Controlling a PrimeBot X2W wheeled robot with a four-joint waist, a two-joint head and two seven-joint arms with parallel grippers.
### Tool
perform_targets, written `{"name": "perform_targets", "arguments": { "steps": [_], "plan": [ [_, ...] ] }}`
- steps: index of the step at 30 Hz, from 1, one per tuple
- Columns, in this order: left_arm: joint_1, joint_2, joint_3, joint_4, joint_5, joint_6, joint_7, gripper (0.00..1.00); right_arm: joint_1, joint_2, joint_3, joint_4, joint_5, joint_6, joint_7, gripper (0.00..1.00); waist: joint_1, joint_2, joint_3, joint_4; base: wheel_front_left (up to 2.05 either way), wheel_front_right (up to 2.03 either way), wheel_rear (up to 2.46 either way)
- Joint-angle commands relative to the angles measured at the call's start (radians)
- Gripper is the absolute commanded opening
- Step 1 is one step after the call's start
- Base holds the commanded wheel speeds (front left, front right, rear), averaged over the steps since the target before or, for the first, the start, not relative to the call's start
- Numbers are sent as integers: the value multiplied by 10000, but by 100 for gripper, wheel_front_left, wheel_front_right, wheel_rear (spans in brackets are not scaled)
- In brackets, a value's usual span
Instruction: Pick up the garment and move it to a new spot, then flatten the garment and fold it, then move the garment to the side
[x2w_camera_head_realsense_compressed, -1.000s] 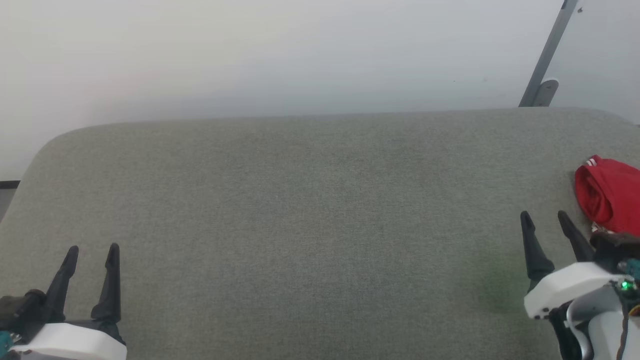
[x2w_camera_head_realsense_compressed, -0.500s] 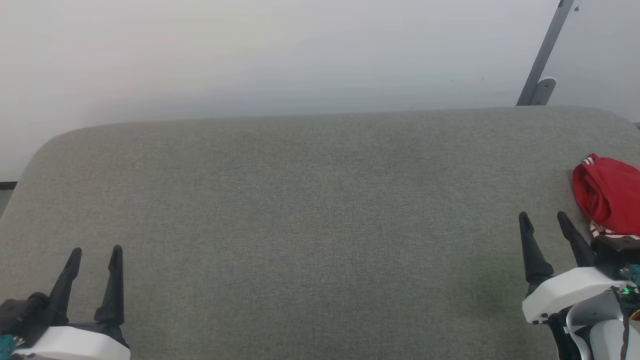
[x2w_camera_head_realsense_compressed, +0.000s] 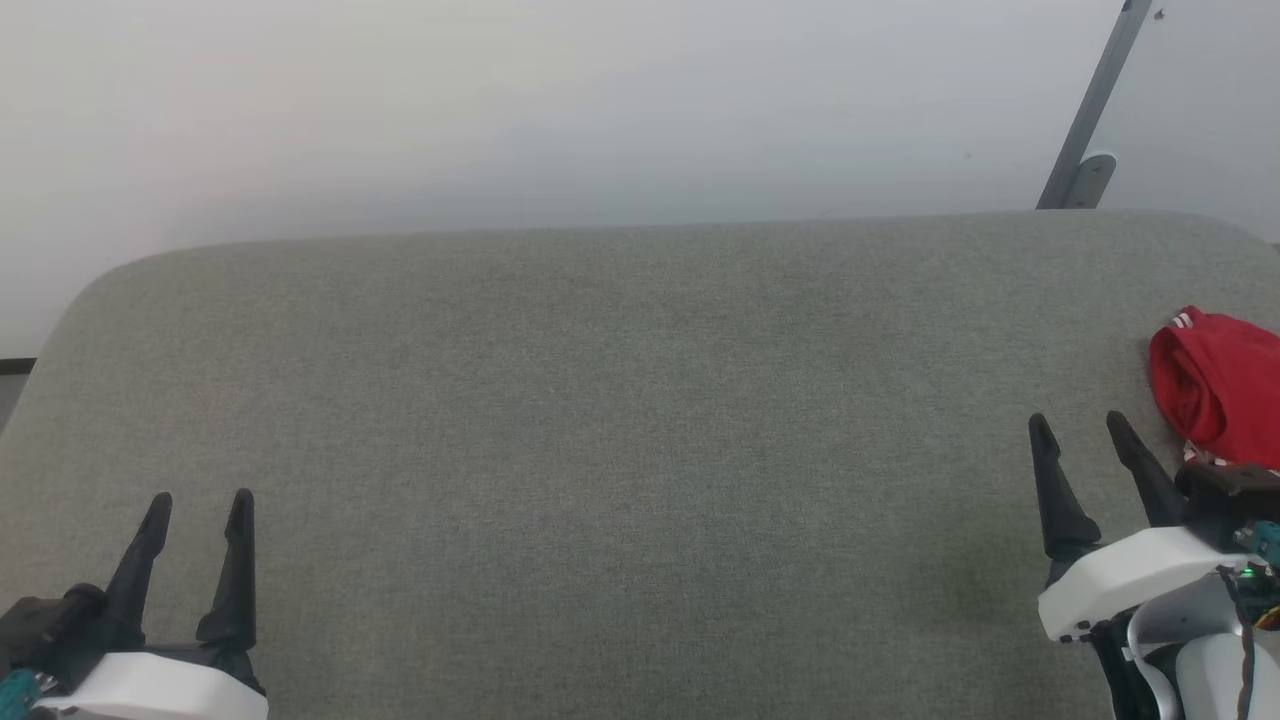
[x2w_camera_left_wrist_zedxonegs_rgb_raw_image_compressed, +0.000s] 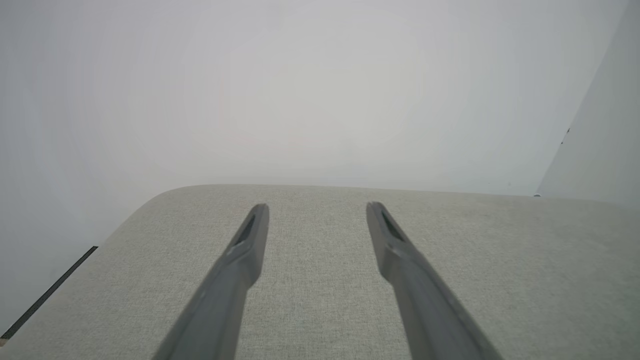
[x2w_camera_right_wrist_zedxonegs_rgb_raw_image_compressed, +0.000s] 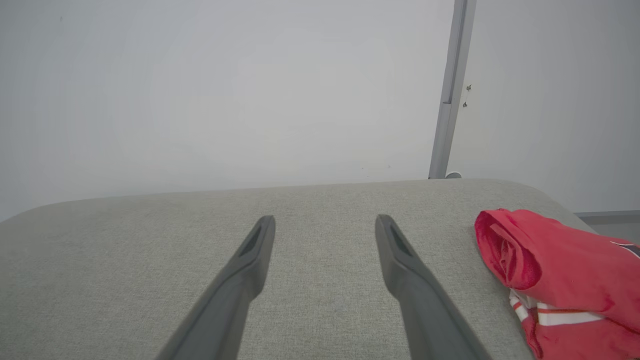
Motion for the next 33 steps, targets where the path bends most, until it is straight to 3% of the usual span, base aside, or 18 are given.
{"name": "perform_targets", "arguments": {
  "steps": [1,16,17,21,33],
  "plan": [
    [126,-35,27,-55,13,-26,-42,100,133,34,-23,-90,22,1,36,100,0,0,3,0,0,0,0],
    [188,-140,245,-175,130,-26,-42,100,123,73,-62,-185,-40,1,71,100,0,0,54,55,0,0,0],
    [42,-140,230,-163,86,0,0,0,55,31,-23,-134,-6,0,59,0,0,0,57,58,0,0,0],
    [97,-486,102,194,35,2,17,0,338,110,43,206,5,0,67,0,0,0,59,60,0,0,0],
    [-160,-827,141,297,-1728,-2,585,0,262,246,-69,238,1995,0,417,0,0,0,61,62,0,0,0]
  ]
}}
